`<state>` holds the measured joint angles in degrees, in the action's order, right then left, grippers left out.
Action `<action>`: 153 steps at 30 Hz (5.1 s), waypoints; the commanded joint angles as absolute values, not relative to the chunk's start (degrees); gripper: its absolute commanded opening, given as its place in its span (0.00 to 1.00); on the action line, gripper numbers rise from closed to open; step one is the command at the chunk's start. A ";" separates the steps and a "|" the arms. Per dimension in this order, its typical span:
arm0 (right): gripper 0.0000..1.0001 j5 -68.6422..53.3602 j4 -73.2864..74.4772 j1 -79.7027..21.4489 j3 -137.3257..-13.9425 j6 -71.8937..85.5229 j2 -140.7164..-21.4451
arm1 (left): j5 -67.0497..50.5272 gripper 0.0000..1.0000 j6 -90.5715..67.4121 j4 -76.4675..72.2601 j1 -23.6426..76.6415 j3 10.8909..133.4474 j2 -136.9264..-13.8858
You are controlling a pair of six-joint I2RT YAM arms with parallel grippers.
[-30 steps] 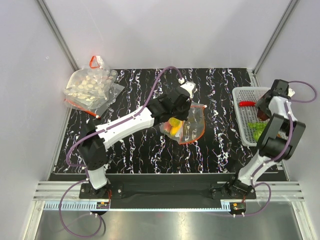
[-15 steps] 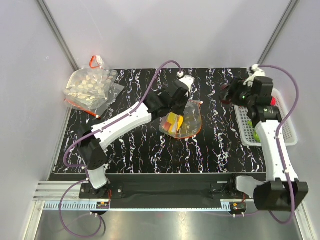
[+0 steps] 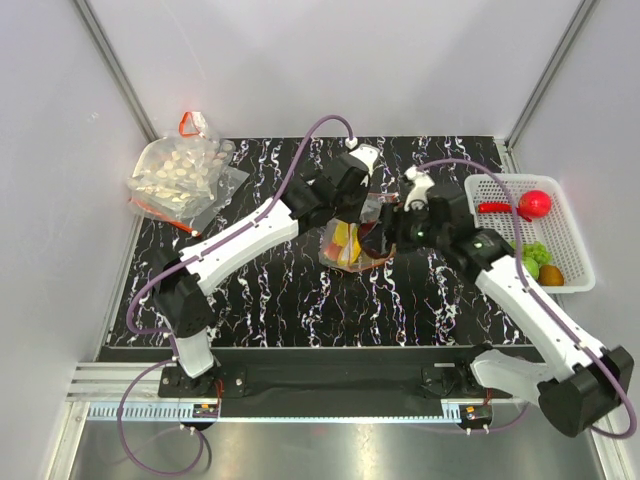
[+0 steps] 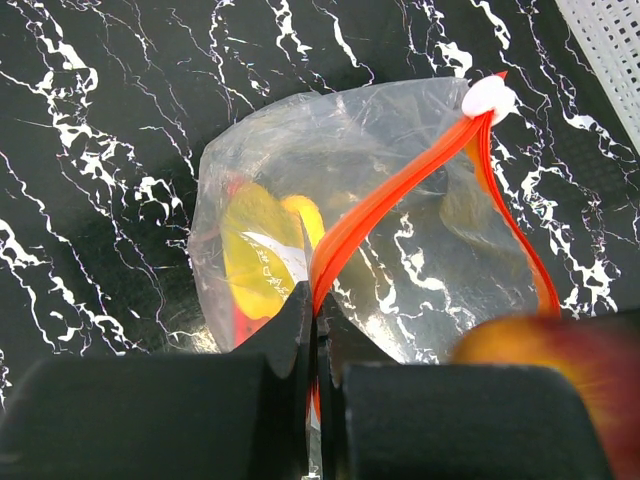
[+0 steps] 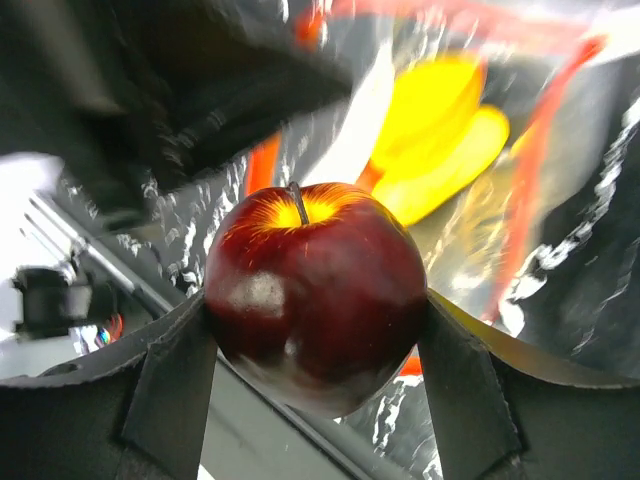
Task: Place the food in the zip-top bag and seal the zipper
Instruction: Place the fake fruit in the zipper food storage bag, then pick up the fake vegetable from the bin.
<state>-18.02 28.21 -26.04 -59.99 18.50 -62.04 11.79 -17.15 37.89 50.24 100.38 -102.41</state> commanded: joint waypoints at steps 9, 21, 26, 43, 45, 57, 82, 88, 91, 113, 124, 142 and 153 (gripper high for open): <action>0.67 -1.41 21.53 -29.88 -60.37 23.82 -65.91 | 7.12 0.00 -19.86 32.87 48.69 96.77 -97.21; 0.83 -0.26 27.15 -29.97 -66.09 22.24 -64.34 | 4.75 0.00 -20.83 30.50 47.11 93.26 -94.48; 0.71 3.16 33.73 -29.97 -67.94 20.92 -64.60 | 4.13 0.00 -21.18 29.97 46.93 92.55 -94.22; 0.57 11.19 42.10 -14.71 -70.31 17.59 -64.60 | 2.37 0.00 -22.15 24.09 46.32 84.03 -89.83; 0.56 9.94 41.40 -7.58 -70.57 16.88 -65.21 | 2.46 0.00 -22.06 23.12 46.41 82.89 -89.21; 0.70 -5.69 29.19 14.57 -69.52 28.73 -70.48 | 3.51 0.00 -21.45 21.97 46.32 82.44 -88.07; 0.82 10.80 2.12 22.85 -70.04 48.44 -99.91 | 4.57 0.00 -21.53 13.45 46.06 75.94 -85.51; 1.00 17.40 11.31 22.85 -81.27 38.95 -108.26 | 3.87 0.00 -21.36 13.45 46.06 76.29 -87.01; 1.00 17.23 9.33 22.85 -81.39 37.36 -109.51 | 3.43 0.00 -21.36 13.27 46.14 76.20 -87.28; 1.00 28.73 18.64 22.85 -89.74 37.17 -117.69 | 0.70 0.00 -21.71 12.13 46.14 73.92 -86.75; 0.81 30.33 9.67 23.03 -82.10 36.12 -113.29 | 1.41 0.00 -21.27 12.22 46.14 73.30 -85.78; 0.87 10.38 4.23 22.94 -78.49 40.33 -110.74 | 2.11 0.00 -20.48 12.48 46.58 73.21 -84.81; 0.78 1.05 3.86 22.41 -81.91 50.36 -117.24 | 1.41 0.00 -20.83 12.57 46.58 73.30 -85.17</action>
<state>3.27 4.34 22.85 -79.50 47.40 -116.77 1.87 -21.37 15.38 46.41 73.45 -87.35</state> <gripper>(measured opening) 0.782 0.012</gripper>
